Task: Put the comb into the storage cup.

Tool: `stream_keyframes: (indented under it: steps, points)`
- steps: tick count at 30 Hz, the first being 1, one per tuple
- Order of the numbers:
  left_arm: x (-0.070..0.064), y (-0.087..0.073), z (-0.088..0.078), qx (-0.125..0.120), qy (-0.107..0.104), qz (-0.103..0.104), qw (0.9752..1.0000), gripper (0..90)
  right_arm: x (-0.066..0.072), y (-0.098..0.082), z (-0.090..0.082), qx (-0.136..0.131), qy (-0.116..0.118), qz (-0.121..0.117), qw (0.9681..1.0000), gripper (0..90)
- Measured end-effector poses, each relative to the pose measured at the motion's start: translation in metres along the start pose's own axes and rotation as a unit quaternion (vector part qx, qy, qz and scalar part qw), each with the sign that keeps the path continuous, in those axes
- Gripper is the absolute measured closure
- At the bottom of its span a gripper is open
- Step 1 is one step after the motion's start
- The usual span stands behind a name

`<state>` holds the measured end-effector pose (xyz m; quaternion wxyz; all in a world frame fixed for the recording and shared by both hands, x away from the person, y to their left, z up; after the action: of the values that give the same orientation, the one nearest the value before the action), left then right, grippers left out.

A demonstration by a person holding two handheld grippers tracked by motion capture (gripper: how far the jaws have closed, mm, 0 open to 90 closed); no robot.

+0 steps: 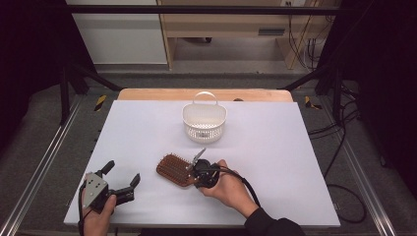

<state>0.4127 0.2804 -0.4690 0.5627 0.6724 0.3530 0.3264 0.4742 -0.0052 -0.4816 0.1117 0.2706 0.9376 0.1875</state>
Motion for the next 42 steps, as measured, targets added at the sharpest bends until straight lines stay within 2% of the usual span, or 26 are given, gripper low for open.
stream_keyframes:
  steps: [4,5,7,14,16,17,18,19,20,21,23,24,25,27,28,29,30,31,32,33,34,35,37,39,41,42]
  points:
    - [0.0,0.0,0.0,0.0,0.001,0.0,1.0,2.3,0.002,0.0,-0.001,0.0,-0.007,-0.005,1.0,72.8]
    - [0.001,-0.001,-0.001,0.001,0.001,-0.003,1.0,2.3,0.003,-0.001,-0.001,-0.009,-0.014,-0.014,0.9998,72.9]
    - [0.0,-0.001,0.0,0.002,0.003,-0.004,1.0,2.3,0.004,-0.003,-0.002,-0.018,-0.016,-0.017,0.9996,72.9]
    - [0.0,0.0,-0.003,-0.002,0.008,-0.006,0.9999,2.3,0.004,-0.014,-0.006,-0.042,-0.017,-0.014,0.9989,72.9]
    - [0.0,0.001,-0.004,-0.001,0.008,-0.008,0.9999,2.3,0.001,-0.019,-0.008,-0.054,-0.02,-0.013,0.9983,72.9]
    - [-0.001,0.001,-0.005,-0.001,0.012,-0.009,0.9999,2.3,-0.003,-0.024,-0.012,-0.07,-0.021,-0.002,0.9973,72.9]
    - [-0.001,0.001,-0.005,-0.001,0.012,-0.009,0.9999,2.4,-0.003,-0.024,-0.012,-0.07,-0.021,-0.002,0.9973,72.9]
    - [-0.001,0.003,-0.007,-0.008,0.015,-0.018,0.9997,2.7,-0.007,-0.029,-0.018,-0.086,-0.027,-0.001,0.9959,72.9]
    - [-0.001,0.003,-0.007,-0.008,0.015,-0.018,0.9997,2.7,-0.009,-0.031,-0.021,-0.093,-0.032,0.003,0.9951,72.9]
    - [-0.001,0.004,-0.008,-0.012,0.009,-0.027,0.9995,2.6,-0.011,-0.033,-0.024,-0.1,-0.033,0.008,0.9944,72.9]
    - [-0.002,0.006,-0.008,-0.013,0.003,-0.03,0.9995,2.6,-0.015,-0.037,-0.03,-0.117,-0.035,0.02,0.9923,72.9]
    - [-0.002,0.006,-0.008,-0.013,0.003,-0.03,0.9995,2.5,-0.015,-0.037,-0.03,-0.117,-0.035,0.02,0.9923,72.9]
    - [-0.005,0.01,-0.007,-0.014,-0.005,-0.032,0.9994,2.4,-0.02,-0.04,-0.035,-0.134,-0.04,0.026,0.9898,72.9]
    - [-0.009,0.015,-0.005,-0.017,-0.014,-0.038,0.999,2.4,-0.023,-0.044,-0.039,-0.151,-0.043,0.035,0.987,72.9]
    - [-0.009,0.015,-0.005,-0.017,-0.014,-0.038,0.999,2.4,-0.023,-0.044,-0.039,-0.151,-0.043,0.035,0.987,72.9]
    - [-0.014,0.021,-0.003,-0.017,-0.024,-0.041,0.9987,2.3,-0.025,-0.047,-0.042,-0.165,-0.049,0.04,0.9842,72.9]
    - [-0.014,0.021,-0.003,-0.017,-0.024,-0.041,0.9987,2.3,-0.026,-0.048,-0.044,-0.172,-0.051,0.042,0.9828,72.8]
    - [-0.02,0.026,0.0,-0.015,-0.034,-0.038,0.9986,2.3,-0.027,-0.05,-0.045,-0.178,-0.054,0.043,0.9817,72.9]
    - [-0.02,0.026,0.0,-0.015,-0.034,-0.038,0.9986,2.2,-0.027,-0.05,-0.045,-0.178,-0.054,0.043,0.9817,72.9]
    - [-0.023,0.028,0.002,-0.016,-0.04,-0.038,0.9983,2.1,-0.027,-0.053,-0.046,-0.19,-0.056,0.046,0.979,72.9]
    - [-0.025,0.031,0.004,-0.014,-0.044,-0.039,0.9982,2.1,-0.027,-0.053,-0.046,-0.19,-0.056,0.046,0.979,72.9]
    - [-0.029,0.036,0.01,-0.012,-0.052,-0.039,0.9978,2.1,-0.027,-0.055,-0.045,-0.201,-0.06,0.05,0.9766,72.9]
    - [-0.032,0.039,0.014,-0.012,-0.056,-0.039,0.9976,2.1,-0.027,-0.057,-0.044,-0.203,-0.058,0.052,0.9762,72.9]
    - [-0.04,0.048,0.024,-0.006,-0.066,-0.033,0.9972,2.5,-0.026,-0.06,-0.041,-0.215,-0.059,0.056,0.9732,72.9]
    - [-0.046,0.055,0.029,-0.01,-0.076,-0.039,0.9963,2.6,-0.026,-0.062,-0.039,-0.226,-0.059,0.063,0.9704,72.9]
    - [-0.046,0.055,0.029,-0.01,-0.076,-0.039,0.9963,2.6,-0.026,-0.062,-0.039,-0.226,-0.059,0.063,0.9704,72.9]
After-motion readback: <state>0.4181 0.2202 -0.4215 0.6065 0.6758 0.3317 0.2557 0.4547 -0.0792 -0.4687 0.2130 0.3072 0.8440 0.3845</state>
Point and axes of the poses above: each handheld gripper's, and its own axes: z roughly forward along the jaws, y roughly out of its top, x roughly to its left, the point moved 3 cm from there along z, roughly forward along the jaws, and after that the axes turned 7 degrees about -y, right-handed, at the moved point
